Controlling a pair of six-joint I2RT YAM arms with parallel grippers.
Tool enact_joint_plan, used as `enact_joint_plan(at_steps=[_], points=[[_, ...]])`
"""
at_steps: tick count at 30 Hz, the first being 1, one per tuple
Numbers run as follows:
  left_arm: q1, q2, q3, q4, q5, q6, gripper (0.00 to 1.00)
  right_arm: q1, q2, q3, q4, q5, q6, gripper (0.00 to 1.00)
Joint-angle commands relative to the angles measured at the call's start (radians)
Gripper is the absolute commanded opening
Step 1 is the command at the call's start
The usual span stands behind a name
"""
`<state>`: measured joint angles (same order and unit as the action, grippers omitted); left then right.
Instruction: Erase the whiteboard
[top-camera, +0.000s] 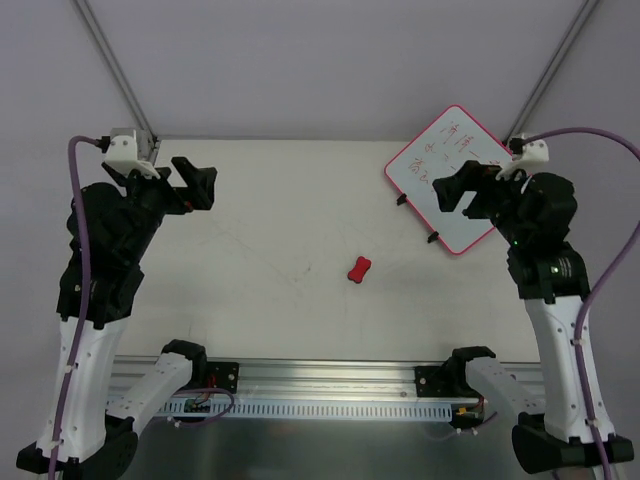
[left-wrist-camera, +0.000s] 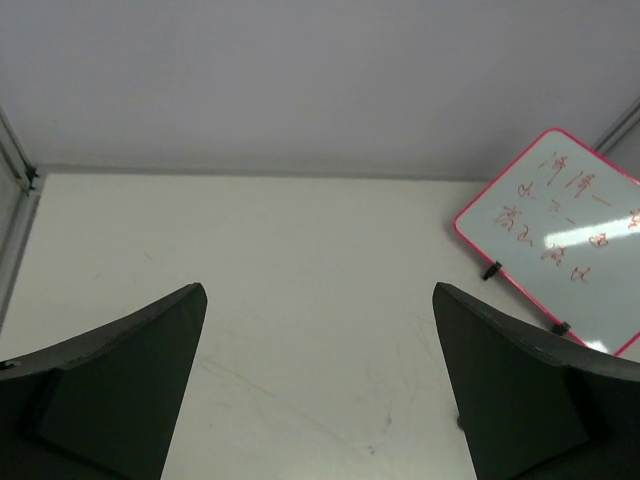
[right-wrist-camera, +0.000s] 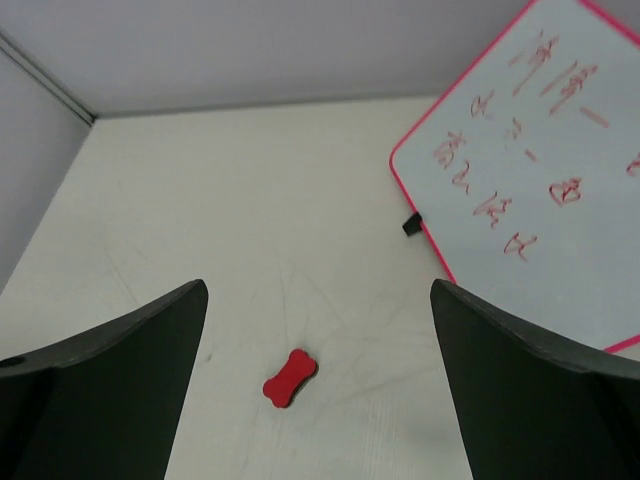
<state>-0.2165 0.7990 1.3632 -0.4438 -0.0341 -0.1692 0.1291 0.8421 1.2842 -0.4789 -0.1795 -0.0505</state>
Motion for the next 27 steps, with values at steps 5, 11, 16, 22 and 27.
enact_joint_plan(at_steps=[5, 11, 16, 22, 27], points=[[-0.007, -0.003, -0.099, 0.028, 0.097, -0.089, 0.99, -0.058, 0.115, -0.103, 0.114, 0.109, 0.051, 0.99], [-0.006, -0.026, -0.154, 0.028, 0.14, -0.108, 0.99, -0.386, 0.218, -0.091, 0.126, -0.075, -0.035, 0.99], [-0.007, -0.058, -0.2, 0.03, 0.16, -0.113, 0.99, -0.591, 0.337, -0.054, 0.151, -0.245, -0.094, 0.98], [-0.009, -0.103, -0.233, 0.03, 0.18, -0.107, 0.99, -0.717, 0.452, -0.091, 0.289, -0.325, -0.072, 0.94], [-0.009, -0.135, -0.251, 0.03, 0.184, -0.084, 0.99, -0.749, 0.526, -0.126, 0.316, -0.437, -0.11, 0.93]])
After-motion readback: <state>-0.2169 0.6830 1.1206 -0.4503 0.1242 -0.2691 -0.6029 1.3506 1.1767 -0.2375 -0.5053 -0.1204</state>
